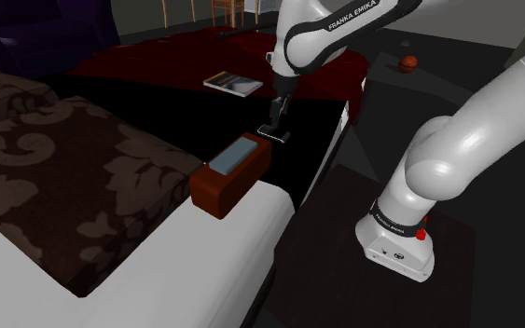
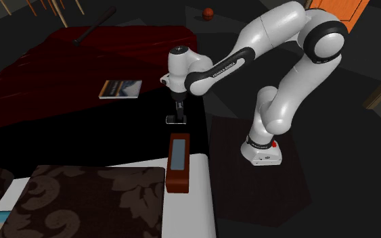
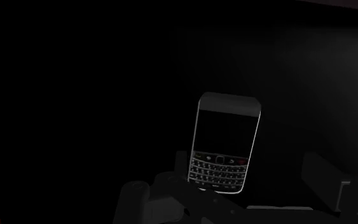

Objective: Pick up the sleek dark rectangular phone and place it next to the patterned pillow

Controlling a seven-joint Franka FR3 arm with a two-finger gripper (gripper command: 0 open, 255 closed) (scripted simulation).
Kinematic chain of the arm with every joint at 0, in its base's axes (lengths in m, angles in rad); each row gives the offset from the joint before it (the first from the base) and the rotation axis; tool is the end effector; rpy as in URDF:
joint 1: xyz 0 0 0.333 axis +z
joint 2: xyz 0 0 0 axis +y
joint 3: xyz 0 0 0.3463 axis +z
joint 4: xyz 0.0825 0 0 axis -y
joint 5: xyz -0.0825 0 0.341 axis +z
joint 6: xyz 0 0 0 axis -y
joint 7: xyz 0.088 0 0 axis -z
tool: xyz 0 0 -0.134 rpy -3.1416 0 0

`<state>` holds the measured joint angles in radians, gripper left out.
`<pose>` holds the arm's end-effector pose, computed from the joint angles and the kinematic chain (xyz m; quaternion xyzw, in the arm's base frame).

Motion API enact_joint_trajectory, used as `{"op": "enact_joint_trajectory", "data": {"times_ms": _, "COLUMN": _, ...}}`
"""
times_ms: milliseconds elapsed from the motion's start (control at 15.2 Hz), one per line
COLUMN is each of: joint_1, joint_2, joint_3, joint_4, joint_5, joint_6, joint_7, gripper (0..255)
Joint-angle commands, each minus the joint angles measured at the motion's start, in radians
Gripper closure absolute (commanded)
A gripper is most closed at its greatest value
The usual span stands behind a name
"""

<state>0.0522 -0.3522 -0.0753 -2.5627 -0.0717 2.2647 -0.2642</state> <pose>0.3759 -0.0126 0.4197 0.9891 0.1441 0.0245 0.0188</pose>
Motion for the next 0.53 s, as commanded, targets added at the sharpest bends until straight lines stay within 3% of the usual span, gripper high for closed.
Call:
{"op": "enact_joint_trajectory", "data": {"times_ms": 0, "joint_1": 0.0, "joint_2": 0.068, "joint_3": -0.002, "joint_4": 0.004, "joint_5": -0.019, "joint_6": 0.054, "joint_7": -0.021, "gripper": 0}}
{"op": "enact_joint_trajectory", "data": {"times_ms": 462, "joint_1": -0.003, "joint_2": 0.142, "joint_3": -0.007, "joint_4": -0.032, "joint_5": -0.023, "joint_6": 0.163, "joint_7": -0.02, "gripper": 0}}
